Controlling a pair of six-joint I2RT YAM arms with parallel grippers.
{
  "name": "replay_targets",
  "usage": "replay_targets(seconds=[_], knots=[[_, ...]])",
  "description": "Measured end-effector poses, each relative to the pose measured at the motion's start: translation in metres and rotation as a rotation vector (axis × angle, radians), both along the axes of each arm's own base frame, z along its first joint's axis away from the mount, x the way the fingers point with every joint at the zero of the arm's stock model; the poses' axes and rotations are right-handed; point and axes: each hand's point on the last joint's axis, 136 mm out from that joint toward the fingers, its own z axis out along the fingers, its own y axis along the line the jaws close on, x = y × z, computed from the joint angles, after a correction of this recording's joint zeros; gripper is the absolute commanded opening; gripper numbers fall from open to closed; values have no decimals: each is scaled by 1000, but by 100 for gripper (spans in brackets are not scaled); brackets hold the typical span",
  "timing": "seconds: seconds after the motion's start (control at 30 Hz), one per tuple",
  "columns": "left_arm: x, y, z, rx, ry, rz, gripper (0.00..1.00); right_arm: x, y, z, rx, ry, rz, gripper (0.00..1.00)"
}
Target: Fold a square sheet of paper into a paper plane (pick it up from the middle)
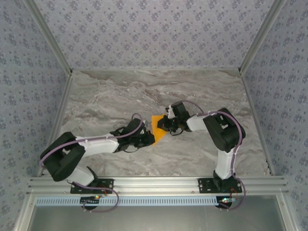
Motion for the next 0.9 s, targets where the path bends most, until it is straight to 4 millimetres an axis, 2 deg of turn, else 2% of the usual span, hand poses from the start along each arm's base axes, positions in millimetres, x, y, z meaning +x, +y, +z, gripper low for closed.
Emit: replay_targets(seconds=[0.07,0.27,0.57,0.73,0.9], knots=[[-1,2,-11,27,18,3,6,2,0,0,0,-5,-8,7],[-1,6,-26,63,39,12,4,2,-1,0,4,-9,-11,7],[0,7,-33,75,47,15,2,1,-1,2,4,-19,-5,7],[0,7,-33,76,46,14,1,-7,-5,7,-4,-42,21,7],[0,7,-33,78,44,10,0,-27,5,8,3,-44,84,7]])
